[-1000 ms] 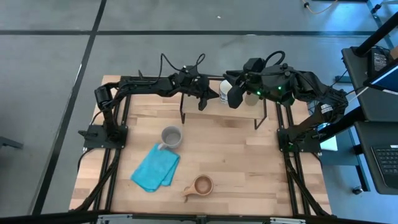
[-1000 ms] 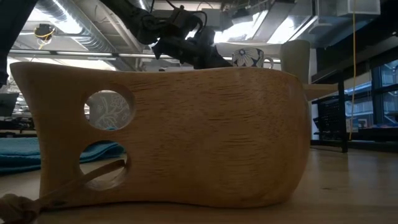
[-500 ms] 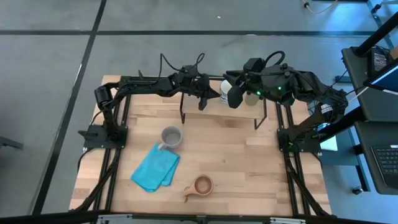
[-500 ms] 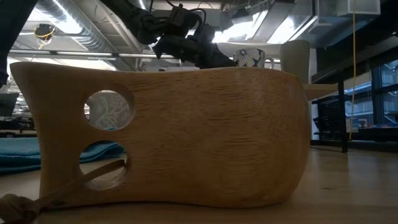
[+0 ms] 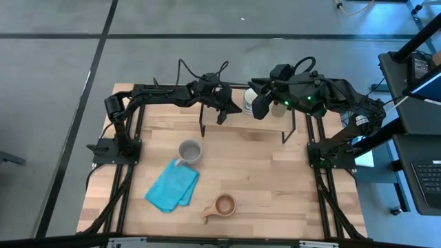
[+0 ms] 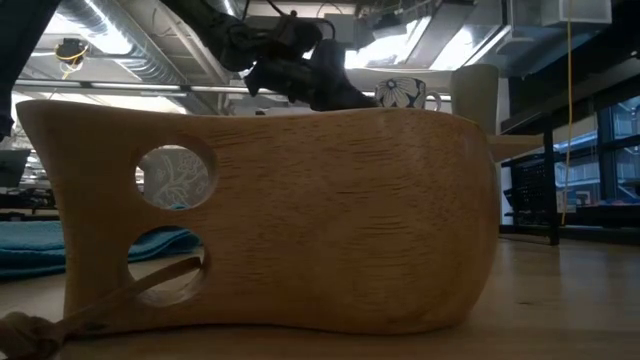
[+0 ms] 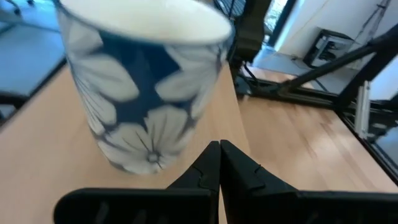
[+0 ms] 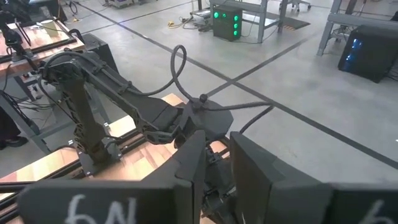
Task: Stack small to large cups/mugs on shelf
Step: Put the blue mug on the shelf
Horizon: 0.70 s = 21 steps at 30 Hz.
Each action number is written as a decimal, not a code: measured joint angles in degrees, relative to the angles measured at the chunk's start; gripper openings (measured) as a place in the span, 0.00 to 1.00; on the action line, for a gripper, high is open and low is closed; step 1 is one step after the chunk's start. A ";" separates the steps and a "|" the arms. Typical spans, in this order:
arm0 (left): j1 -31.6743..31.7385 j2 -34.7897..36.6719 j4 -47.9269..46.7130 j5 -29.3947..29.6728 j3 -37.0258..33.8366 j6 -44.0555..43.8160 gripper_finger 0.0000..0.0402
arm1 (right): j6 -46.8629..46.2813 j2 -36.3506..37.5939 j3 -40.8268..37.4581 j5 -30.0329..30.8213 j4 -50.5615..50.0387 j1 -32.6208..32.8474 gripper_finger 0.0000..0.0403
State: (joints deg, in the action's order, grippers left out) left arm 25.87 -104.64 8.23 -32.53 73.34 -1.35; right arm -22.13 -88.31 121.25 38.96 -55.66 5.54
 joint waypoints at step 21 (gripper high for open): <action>2.32 0.02 3.78 9.94 0.00 3.57 0.00 | -7.44 -0.27 0.00 0.02 -6.15 0.00 0.19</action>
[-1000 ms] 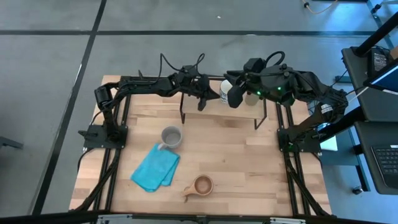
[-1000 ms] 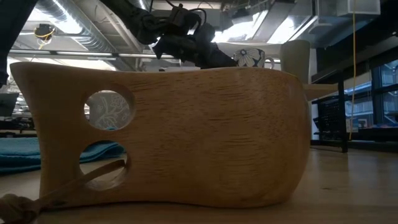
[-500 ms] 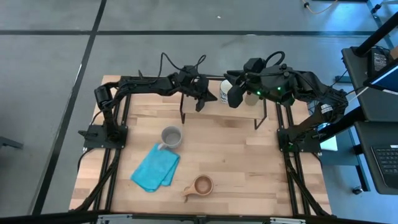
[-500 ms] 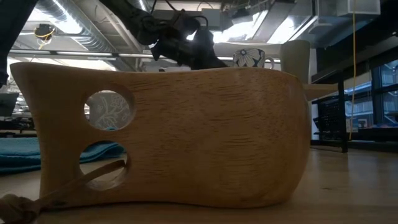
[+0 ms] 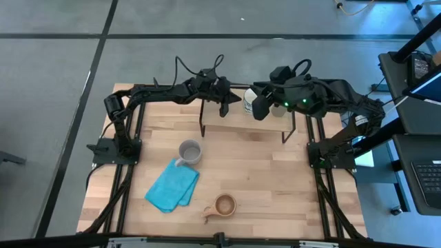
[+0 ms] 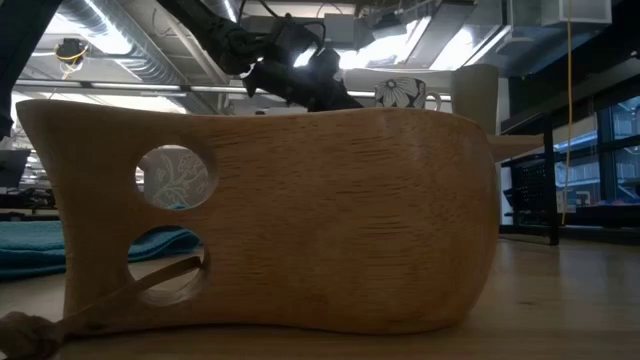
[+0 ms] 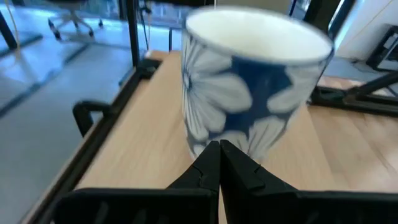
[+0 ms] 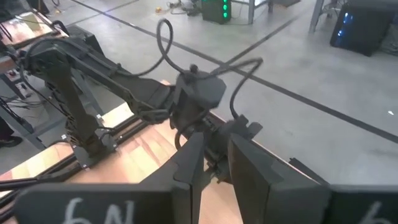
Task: Stack small to large cups/mugs on shelf
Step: Put the blue mug on the shelf, then put the gray mug on the shelf
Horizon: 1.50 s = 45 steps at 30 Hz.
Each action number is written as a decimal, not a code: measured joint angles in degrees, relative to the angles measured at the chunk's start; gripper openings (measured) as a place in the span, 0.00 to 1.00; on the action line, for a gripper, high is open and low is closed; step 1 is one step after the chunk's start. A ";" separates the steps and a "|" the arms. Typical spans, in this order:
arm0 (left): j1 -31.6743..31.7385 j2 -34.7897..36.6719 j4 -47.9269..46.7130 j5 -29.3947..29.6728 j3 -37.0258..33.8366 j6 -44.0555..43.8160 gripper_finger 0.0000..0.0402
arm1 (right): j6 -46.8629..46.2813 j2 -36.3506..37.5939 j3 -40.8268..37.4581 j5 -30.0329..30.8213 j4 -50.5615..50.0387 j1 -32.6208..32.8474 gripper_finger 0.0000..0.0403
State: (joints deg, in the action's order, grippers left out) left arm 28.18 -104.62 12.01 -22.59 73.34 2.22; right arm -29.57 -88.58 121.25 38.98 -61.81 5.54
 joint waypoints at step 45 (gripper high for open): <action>-1.35 0.00 2.52 -11.32 0.00 -0.44 0.00 | -0.17 -0.31 -0.02 1.99 -0.24 0.00 0.19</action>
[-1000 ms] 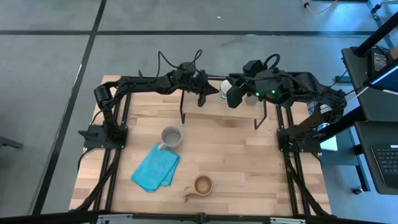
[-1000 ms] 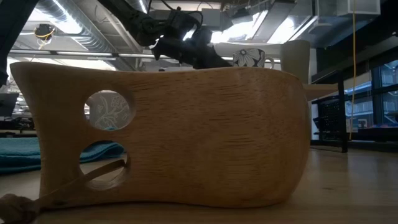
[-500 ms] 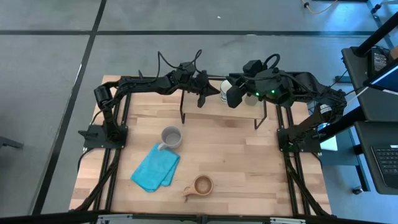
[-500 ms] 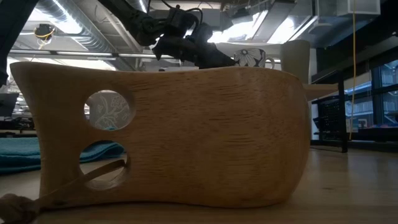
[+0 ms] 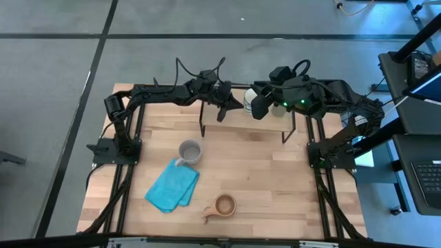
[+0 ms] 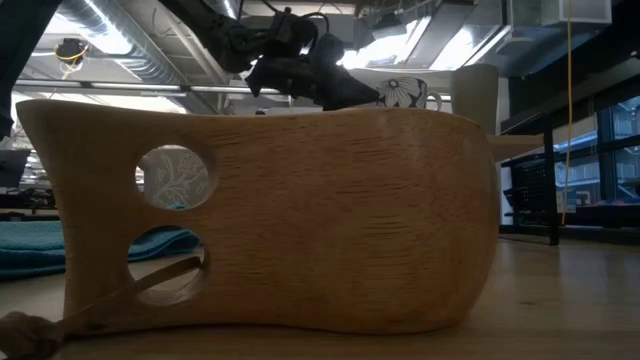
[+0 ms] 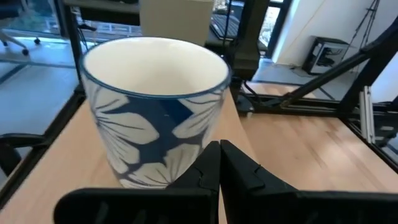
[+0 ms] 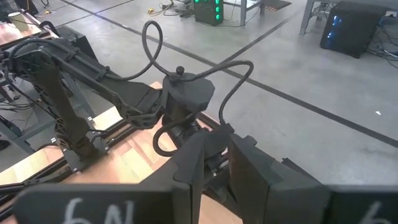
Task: Stack small to large cups/mugs on shelf
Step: Put the gray mug on the shelf
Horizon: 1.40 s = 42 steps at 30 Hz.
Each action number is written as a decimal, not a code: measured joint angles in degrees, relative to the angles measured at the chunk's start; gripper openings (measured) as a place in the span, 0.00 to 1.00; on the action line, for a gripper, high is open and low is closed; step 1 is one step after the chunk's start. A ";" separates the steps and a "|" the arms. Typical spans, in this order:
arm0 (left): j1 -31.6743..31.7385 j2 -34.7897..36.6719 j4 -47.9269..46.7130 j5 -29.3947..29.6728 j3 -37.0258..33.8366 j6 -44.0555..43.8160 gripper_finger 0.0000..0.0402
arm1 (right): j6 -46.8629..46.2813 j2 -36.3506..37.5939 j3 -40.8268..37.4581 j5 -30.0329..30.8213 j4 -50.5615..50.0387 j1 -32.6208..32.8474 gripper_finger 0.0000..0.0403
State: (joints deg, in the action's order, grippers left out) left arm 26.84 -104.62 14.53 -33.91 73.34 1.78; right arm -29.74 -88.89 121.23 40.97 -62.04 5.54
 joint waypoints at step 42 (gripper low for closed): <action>-5.05 28.27 -65.87 21.38 -9.09 6.58 0.00 | -0.91 0.05 -6.10 -2.08 -1.07 -0.90 0.19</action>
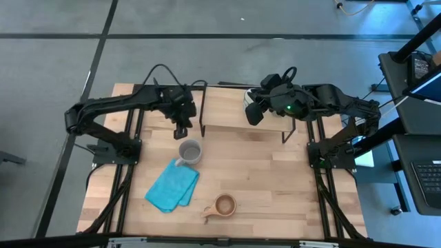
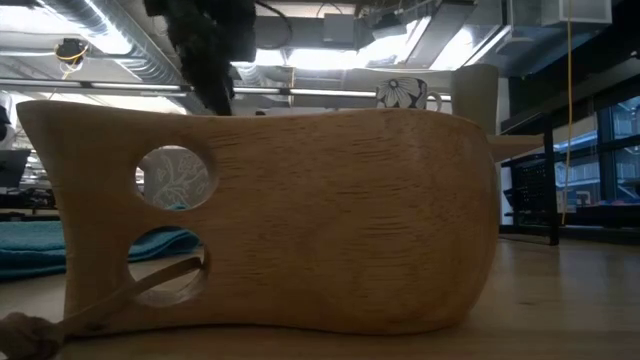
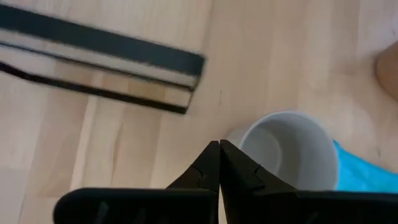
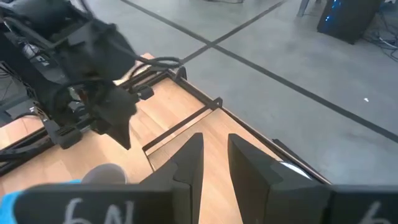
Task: Stack small to large cups/mugs on shelf
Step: Put the gray mug on the shelf
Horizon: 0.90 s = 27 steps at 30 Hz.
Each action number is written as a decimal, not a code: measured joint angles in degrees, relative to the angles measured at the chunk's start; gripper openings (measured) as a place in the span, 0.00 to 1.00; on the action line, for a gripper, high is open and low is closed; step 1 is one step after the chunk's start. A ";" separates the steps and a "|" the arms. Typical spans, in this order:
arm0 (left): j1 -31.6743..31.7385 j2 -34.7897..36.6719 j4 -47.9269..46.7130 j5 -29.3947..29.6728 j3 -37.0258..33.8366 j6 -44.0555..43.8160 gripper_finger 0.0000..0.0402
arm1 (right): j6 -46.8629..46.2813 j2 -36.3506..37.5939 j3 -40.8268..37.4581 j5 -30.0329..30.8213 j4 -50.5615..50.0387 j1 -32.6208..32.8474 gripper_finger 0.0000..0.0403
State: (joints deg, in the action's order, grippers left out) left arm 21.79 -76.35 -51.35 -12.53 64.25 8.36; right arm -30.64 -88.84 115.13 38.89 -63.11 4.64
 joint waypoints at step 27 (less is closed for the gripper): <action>-1.98 14.53 3.31 2.07 -13.40 -13.74 0.02 | -0.63 0.00 0.00 -1.11 -1.51 -0.02 0.19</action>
State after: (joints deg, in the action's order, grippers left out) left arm 19.81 -61.82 -48.04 -10.46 50.85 -5.38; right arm -31.27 -88.84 115.13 37.78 -64.62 4.62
